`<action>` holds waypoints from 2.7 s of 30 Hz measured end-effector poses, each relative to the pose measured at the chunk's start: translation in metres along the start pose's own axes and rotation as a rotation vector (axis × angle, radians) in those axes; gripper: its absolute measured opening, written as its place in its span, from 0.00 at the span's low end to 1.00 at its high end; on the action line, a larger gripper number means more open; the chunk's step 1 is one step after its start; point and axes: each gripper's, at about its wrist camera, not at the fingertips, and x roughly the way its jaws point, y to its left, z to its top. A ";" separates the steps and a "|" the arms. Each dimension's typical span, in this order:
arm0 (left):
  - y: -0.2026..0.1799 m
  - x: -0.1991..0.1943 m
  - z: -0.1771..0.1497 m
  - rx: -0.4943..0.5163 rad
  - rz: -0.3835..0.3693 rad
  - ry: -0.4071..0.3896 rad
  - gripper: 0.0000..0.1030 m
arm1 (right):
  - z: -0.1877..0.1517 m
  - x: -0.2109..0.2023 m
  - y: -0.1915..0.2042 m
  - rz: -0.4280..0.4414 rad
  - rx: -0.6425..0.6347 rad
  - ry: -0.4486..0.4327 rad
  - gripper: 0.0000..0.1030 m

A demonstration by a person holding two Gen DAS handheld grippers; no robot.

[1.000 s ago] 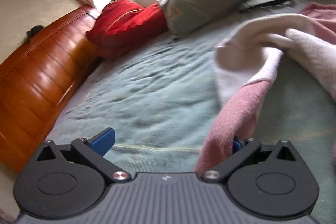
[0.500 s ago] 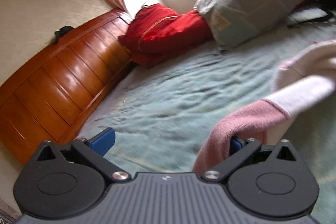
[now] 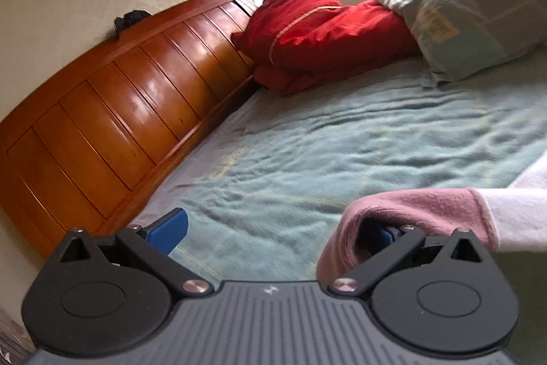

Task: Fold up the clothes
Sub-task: 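Pull the sleeve outward with the left gripper and lay it flat, then grasp the pink sweater body edge with the right gripper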

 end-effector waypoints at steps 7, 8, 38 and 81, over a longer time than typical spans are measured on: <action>0.018 -0.004 0.003 -0.025 0.020 -0.098 1.00 | 0.001 0.013 0.008 -0.008 0.000 0.037 1.00; 0.018 0.000 -0.002 -0.018 0.023 -0.090 1.00 | 0.001 0.015 0.010 -0.006 -0.003 0.042 1.00; 0.117 0.038 -0.083 -0.195 -0.069 0.177 0.99 | 0.005 0.020 0.047 0.012 -0.076 0.070 1.00; -0.036 -0.037 -0.072 0.063 -0.762 0.107 0.99 | -0.028 0.036 0.026 0.075 -0.176 0.161 1.00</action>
